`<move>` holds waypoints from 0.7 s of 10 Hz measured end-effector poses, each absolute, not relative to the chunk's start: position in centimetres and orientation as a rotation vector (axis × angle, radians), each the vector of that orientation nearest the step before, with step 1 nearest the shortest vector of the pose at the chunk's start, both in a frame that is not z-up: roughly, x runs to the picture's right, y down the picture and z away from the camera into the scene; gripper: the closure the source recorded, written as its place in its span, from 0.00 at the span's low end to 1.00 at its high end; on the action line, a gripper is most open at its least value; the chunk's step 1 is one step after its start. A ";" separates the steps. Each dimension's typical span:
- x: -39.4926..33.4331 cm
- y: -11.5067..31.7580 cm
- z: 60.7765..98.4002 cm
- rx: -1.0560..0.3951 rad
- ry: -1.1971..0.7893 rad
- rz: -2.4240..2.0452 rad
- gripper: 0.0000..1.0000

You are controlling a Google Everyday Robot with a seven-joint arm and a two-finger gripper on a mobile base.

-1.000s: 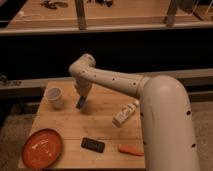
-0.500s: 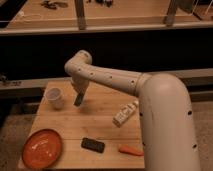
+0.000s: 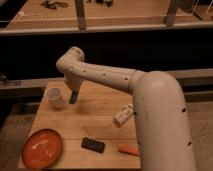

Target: Place the white sponge in the ceramic cup

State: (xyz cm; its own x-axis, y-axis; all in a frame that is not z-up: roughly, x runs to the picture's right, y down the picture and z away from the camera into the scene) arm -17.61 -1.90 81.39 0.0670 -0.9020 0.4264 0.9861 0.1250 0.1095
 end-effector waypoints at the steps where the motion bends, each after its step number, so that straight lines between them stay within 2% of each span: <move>1: -17.9 -2.2 81.2 -0.224 -0.439 -1.454 0.96; 7: -21.0 -3.8 80.1 -0.184 -0.456 -1.519 0.96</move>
